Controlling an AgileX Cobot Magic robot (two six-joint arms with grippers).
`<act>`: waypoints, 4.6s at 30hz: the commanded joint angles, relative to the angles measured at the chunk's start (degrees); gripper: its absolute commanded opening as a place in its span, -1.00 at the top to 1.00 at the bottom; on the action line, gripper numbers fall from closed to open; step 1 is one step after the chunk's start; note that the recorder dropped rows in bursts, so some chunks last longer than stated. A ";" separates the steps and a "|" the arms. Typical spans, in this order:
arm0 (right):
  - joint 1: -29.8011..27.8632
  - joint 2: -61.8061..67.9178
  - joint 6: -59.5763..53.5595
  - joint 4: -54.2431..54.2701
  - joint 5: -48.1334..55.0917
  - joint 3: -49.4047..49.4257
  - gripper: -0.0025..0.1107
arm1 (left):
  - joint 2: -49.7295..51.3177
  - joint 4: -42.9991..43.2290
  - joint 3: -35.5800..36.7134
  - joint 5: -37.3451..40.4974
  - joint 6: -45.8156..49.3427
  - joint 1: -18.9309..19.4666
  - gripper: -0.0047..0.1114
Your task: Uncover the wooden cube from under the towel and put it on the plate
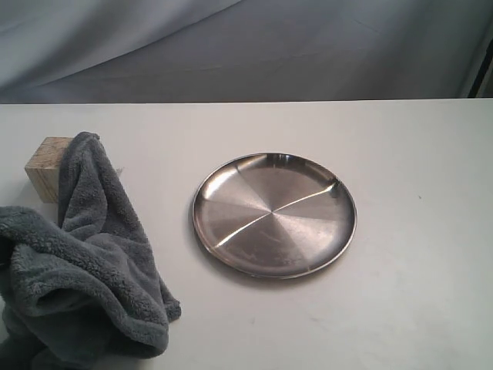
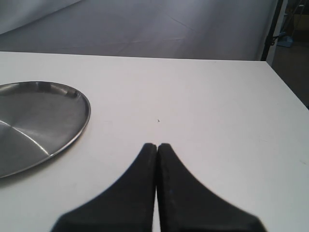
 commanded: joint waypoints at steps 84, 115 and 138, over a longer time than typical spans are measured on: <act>0.08 -0.19 -0.08 0.28 -0.72 0.19 0.96 | 40.90 -38.74 -6.21 30.46 60.38 0.10 0.58; 0.08 -0.19 -0.08 0.28 -0.72 0.19 0.96 | 30.13 -38.74 -9.53 -37.40 46.15 -21.78 0.91; 0.08 -0.19 -0.08 0.28 -0.72 0.19 0.96 | 59.71 -34.82 -34.83 -54.83 46.20 -21.78 -0.28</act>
